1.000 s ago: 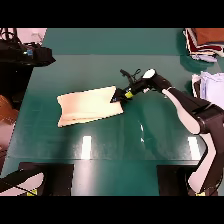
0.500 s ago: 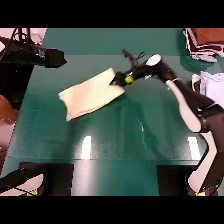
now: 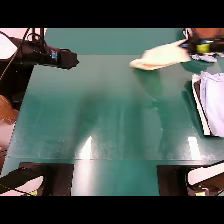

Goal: Fold the shirts.

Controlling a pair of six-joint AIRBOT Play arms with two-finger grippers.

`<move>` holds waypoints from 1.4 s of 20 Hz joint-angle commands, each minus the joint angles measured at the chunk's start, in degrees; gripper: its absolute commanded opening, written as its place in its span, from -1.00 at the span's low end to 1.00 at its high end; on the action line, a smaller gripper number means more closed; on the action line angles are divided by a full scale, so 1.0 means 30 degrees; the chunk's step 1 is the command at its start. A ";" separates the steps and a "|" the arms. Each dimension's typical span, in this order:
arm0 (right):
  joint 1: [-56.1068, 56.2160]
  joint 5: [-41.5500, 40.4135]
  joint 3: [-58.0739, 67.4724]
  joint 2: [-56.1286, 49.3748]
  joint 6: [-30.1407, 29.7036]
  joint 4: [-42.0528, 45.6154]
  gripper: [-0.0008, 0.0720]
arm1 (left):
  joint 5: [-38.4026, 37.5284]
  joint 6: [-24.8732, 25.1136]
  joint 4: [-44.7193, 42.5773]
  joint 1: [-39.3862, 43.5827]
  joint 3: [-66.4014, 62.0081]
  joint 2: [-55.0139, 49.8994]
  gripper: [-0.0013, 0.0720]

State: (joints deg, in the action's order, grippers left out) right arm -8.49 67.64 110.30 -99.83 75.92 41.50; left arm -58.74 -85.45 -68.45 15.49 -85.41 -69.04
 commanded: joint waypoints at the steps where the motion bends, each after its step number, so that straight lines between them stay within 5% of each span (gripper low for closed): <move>1: -0.4182 -0.0379 0.0022 0.0947 0.0481 0.1406 -0.93 | 0.1086 -0.0095 0.0029 0.0823 0.0000 -0.0007 -0.90; 8: -0.7184 -0.0576 0.0022 0.1268 0.0889 0.1552 -0.93 | 0.1916 -0.0095 0.0087 0.1275 0.0000 -0.0007 -0.90; 17: -0.7191 -0.1545 0.0022 0.5938 0.0168 0.2251 -0.93 | 0.1858 -0.0073 0.0087 0.1275 0.0000 -0.0007 -0.90; 23: -0.8648 0.2382 0.0015 0.7431 0.0197 0.2324 -0.93 | 0.1362 -0.0015 0.0080 0.1275 0.0000 -0.0007 -0.89; 28: -0.9763 0.4787 -0.3417 0.8983 0.1056 0.6579 -0.93 | 0.0729 0.0007 0.0058 0.1275 0.0000 -0.0007 -0.89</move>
State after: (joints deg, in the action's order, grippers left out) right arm -35.97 77.43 105.71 -75.72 77.97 54.76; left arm -55.18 -85.60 -68.23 19.27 -85.41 -69.04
